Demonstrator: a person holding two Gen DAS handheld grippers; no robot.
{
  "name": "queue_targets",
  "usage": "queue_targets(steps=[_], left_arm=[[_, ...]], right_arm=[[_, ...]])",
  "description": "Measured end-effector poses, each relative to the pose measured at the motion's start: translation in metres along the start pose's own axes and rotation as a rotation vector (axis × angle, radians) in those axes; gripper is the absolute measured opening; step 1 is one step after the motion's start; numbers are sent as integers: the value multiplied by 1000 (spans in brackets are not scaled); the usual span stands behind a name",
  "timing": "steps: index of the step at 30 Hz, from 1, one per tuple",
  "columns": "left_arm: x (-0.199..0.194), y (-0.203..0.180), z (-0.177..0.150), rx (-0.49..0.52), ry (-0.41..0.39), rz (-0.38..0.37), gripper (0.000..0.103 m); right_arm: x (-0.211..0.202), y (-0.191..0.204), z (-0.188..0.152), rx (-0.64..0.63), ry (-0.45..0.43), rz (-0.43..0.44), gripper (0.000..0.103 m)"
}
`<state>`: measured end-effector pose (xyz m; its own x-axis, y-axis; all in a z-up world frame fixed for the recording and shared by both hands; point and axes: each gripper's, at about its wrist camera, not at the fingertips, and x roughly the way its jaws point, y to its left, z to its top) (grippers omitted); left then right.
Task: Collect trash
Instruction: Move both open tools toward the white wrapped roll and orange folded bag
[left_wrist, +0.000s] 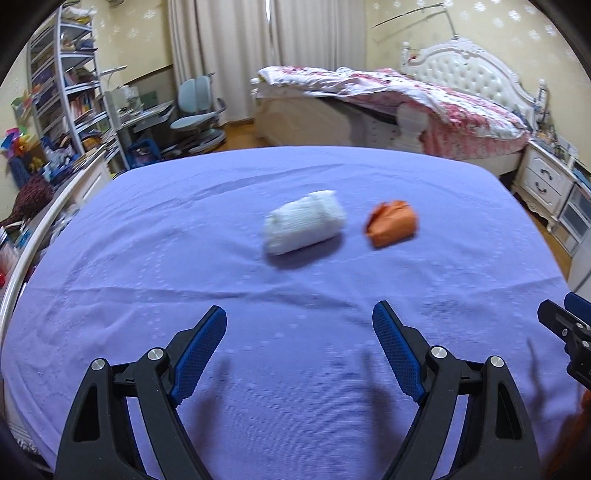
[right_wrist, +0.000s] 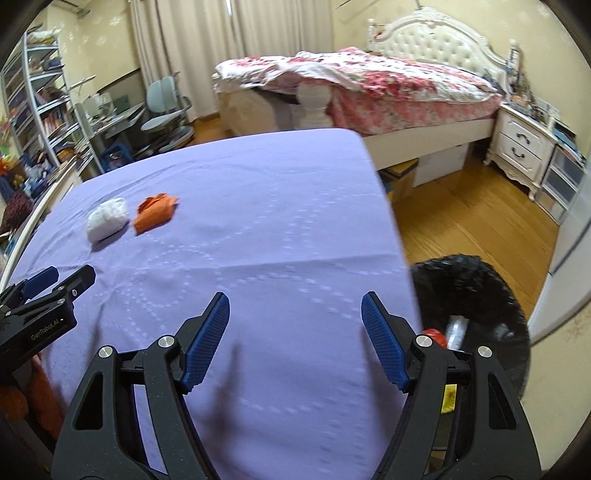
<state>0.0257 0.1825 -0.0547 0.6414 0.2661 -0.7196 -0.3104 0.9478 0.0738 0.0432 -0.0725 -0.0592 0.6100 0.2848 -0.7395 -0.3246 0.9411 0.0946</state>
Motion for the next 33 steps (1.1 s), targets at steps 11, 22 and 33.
queue_targets(steps=[11, 22, 33], left_arm=[[21, 45, 8, -54, 66, 11, 81], [34, 70, 17, -95, 73, 11, 81], [40, 72, 20, -109, 95, -1, 81]], right_arm=[[40, 83, 18, -110, 63, 29, 74], [77, 136, 46, -144, 74, 17, 76], [100, 145, 71, -147, 81, -18, 76]])
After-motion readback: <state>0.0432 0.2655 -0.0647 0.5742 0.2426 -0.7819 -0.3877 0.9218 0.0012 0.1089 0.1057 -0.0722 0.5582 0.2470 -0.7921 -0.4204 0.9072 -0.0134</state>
